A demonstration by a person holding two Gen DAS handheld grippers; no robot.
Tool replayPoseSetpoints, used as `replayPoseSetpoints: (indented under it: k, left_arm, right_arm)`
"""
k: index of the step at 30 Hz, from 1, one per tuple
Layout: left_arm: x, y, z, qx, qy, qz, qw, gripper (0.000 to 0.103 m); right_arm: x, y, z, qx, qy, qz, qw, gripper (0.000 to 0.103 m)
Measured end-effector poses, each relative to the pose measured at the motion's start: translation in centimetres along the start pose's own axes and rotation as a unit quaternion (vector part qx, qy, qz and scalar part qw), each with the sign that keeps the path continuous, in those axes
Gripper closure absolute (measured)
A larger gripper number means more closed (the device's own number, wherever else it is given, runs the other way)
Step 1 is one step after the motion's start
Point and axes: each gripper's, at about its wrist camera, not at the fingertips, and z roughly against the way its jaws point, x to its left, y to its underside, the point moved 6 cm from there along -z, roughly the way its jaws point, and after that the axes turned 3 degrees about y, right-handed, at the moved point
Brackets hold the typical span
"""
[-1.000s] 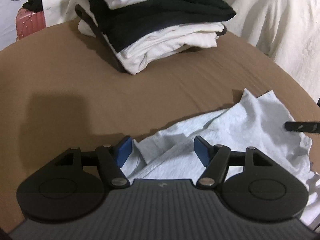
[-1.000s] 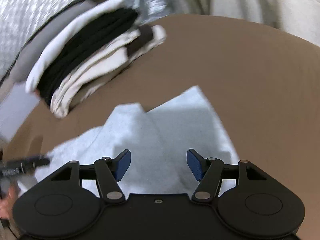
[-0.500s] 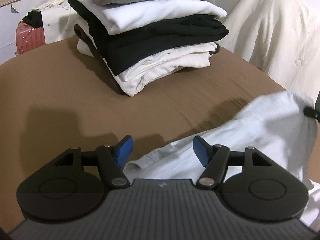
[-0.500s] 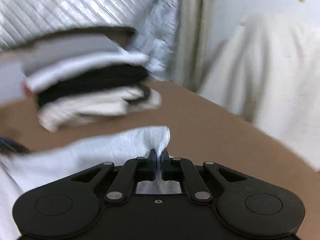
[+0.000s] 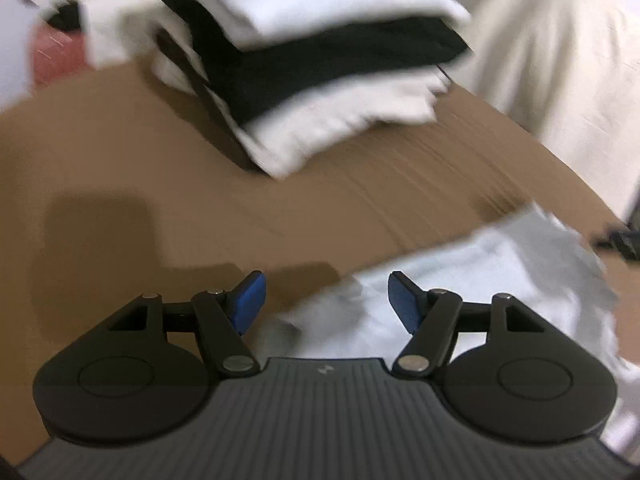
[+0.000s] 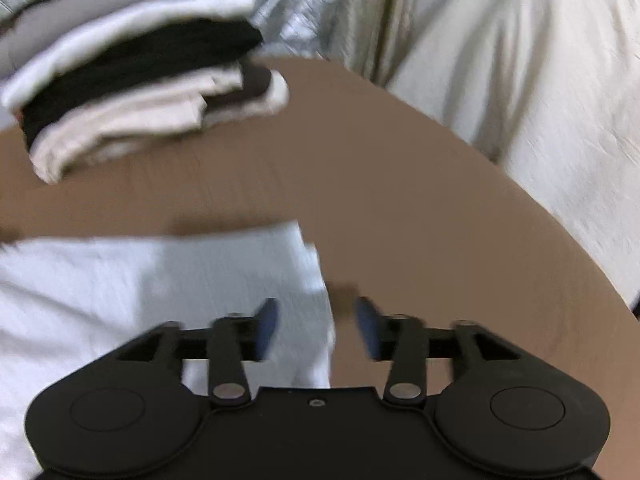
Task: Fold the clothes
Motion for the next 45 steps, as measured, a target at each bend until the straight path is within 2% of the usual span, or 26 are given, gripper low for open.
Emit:
replayPoseSetpoints:
  k: [2,3,7,11,12,13,14,15,17,19,22,23,25,27,28,29,31,32,33,34,35,38,39,41,42,45]
  left_arm:
    - [-0.8,0.7,-1.2,0.034,0.009,-0.028,0.9990,0.032]
    - [-1.3,0.9,-1.8,0.039,-0.014,-0.057,0.9975,0.030]
    - [-2.7,1.4,-3.3,0.039,-0.052,-0.133,0.9891,0.019]
    - [-2.6,0.9,-4.8,0.033,-0.055,-0.133,0.9890,0.008]
    - [-2.6,0.7,-4.9,0.031,-0.050,-0.130,0.9898,0.014]
    - [-2.8,0.5,-5.0,0.030,-0.042,-0.131,0.9900,0.049]
    - [-3.2,0.4,-4.7,0.032,-0.025,-0.130,0.9907,0.070]
    - [-3.7,0.2,-4.5,0.035,-0.009,-0.128,0.9911,0.093]
    - [-4.9,0.0,-3.2,0.005,-0.032,-0.166,0.9855,0.093]
    - [-6.2,-0.4,-1.6,-0.034,-0.056,-0.201,0.9773,0.093]
    - [-6.6,-2.2,0.5,-0.095,-0.067,-0.180,0.9767,0.093]
    - [-6.2,-2.4,-0.1,-0.088,-0.068,-0.161,0.9807,0.092]
    - [-5.3,-2.2,-2.1,-0.063,-0.077,-0.131,0.9864,0.088]
    - [-4.4,-1.0,-4.8,-0.030,-0.117,-0.144,0.9822,0.080]
    - [-4.3,-0.8,-5.2,-0.030,-0.127,-0.154,0.9795,0.074]
    - [-4.2,-0.5,-5.6,-0.030,-0.137,-0.163,0.9765,0.072]
    - [-4.0,-0.8,-4.4,-0.048,-0.153,-0.165,0.9732,0.069]
    - [-3.7,-1.4,-3.7,-0.066,-0.175,-0.166,0.9683,0.069]
    - [-3.1,-1.9,-2.8,-0.084,-0.206,-0.170,0.9599,0.069]
    - [-2.4,-2.1,-2.4,-0.084,-0.212,-0.163,0.9600,0.069]
    - [-1.6,-2.3,-1.9,-0.083,-0.217,-0.155,0.9602,0.069]
    - [0.9,-2.4,-1.3,-0.040,-0.120,-0.037,0.9913,0.069]
    - [1.2,-2.3,-1.2,-0.033,-0.099,-0.016,0.9944,0.069]
    - [1.8,-2.0,-1.1,-0.019,-0.059,0.026,0.9977,0.069]
    - [1.9,-2.0,-1.2,-0.016,-0.061,0.023,0.9978,0.068]
    - [1.3,-1.1,-1.6,-0.009,-0.085,-0.009,0.9963,0.064]
  right_arm:
    - [0.2,-1.2,-0.3,-0.004,-0.060,-0.006,0.998,0.034]
    - [0.2,-1.7,-1.2,0.003,-0.075,-0.002,0.997,0.030]
    - [-0.4,-2.0,-5.9,0.043,-0.070,0.025,0.996,0.030]
    - [-0.7,-0.1,-9.1,0.058,-0.114,-0.001,0.992,0.023]
    - [-0.6,-0.1,-8.9,0.037,-0.126,-0.003,0.991,0.039]
    - [-0.2,-0.2,-8.6,0.026,-0.146,0.000,0.989,0.085]
    - [0.3,-0.3,-8.3,0.025,-0.161,0.004,0.987,0.092]
    - [0.9,-0.6,-7.8,0.016,-0.159,0.017,0.987,0.093]
    - [2.0,-1.7,-6.3,-0.033,-0.131,0.058,0.989,0.094]
    - [2.2,-3.6,-4.0,-0.096,-0.121,0.051,0.987,0.094]
    - [2.4,-6.3,-2.5,-0.154,-0.090,0.054,0.982,0.093]
    - [2.5,-7.2,-2.7,-0.162,-0.080,0.055,0.982,0.093]
    - [2.9,-8.3,-5.1,-0.138,-0.059,0.059,0.987,0.088]
    - [2.8,-8.6,-7.1,-0.109,-0.019,0.068,0.992,0.079]
    - [2.3,-8.6,-7.7,-0.096,0.019,0.066,0.993,0.072]
    - [1.6,-8.6,-8.1,-0.085,0.049,0.054,0.994,0.072]
    - [-0.5,-8.5,-7.8,-0.070,0.067,-0.009,0.995,0.069]
    - [-1.8,-8.0,-7.1,-0.064,0.052,-0.049,0.995,0.066]
    - [-3.0,-7.3,-6.2,-0.055,0.031,-0.089,0.994,0.056]
    - [-4.0,-6.5,-5.3,-0.046,0.009,-0.126,0.991,0.048]
    - [-4.9,-5.4,-4.3,-0.038,-0.012,-0.157,0.987,0.047]
    - [-7.0,-1.5,-1.7,-0.022,-0.080,-0.250,0.965,0.028]
    - [-7.4,-0.4,-1.2,-0.014,-0.098,-0.276,0.956,0.020]
    - [-6.9,2.3,-1.5,0.007,-0.134,-0.303,0.944,0.018]
    - [-6.4,3.4,-2.0,0.020,-0.149,-0.308,0.939,0.018]
    - [-3.7,4.8,-4.7,0.039,-0.168,-0.262,0.950,0.019]
